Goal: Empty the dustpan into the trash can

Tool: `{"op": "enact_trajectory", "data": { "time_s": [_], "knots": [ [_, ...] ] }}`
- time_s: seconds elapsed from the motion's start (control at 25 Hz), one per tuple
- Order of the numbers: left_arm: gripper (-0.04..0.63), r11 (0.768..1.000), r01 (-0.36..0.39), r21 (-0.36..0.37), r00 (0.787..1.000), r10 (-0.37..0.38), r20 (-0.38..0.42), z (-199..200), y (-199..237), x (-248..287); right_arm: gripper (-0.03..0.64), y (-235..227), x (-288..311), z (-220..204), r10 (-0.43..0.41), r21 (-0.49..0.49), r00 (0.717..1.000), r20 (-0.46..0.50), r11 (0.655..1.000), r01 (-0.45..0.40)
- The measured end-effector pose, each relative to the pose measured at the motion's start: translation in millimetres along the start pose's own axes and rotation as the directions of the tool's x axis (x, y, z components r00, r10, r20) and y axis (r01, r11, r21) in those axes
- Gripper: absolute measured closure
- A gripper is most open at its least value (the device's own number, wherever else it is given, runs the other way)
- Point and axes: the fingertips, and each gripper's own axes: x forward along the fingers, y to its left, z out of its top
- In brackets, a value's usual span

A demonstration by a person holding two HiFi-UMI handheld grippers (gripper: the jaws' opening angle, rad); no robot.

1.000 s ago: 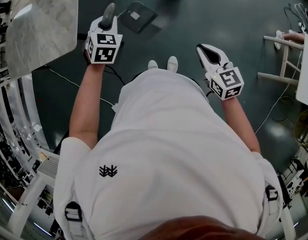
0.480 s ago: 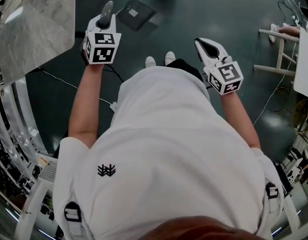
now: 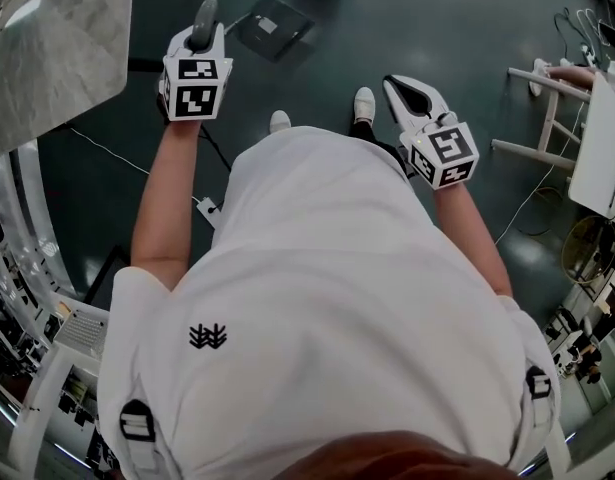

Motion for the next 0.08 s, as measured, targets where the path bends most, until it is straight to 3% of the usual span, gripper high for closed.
{"op": "enact_trajectory", "data": {
  "time_s": [0.08],
  "knots": [
    [0.525, 0.999, -0.013, -0.038, 1.000, 0.013, -0.011, 6.3, -11.4, 10.8, 0.614, -20.8, -4.5, 1.2, 0.019, -0.008, 1.000, -0.010, 1.000, -0.019]
  ]
}}
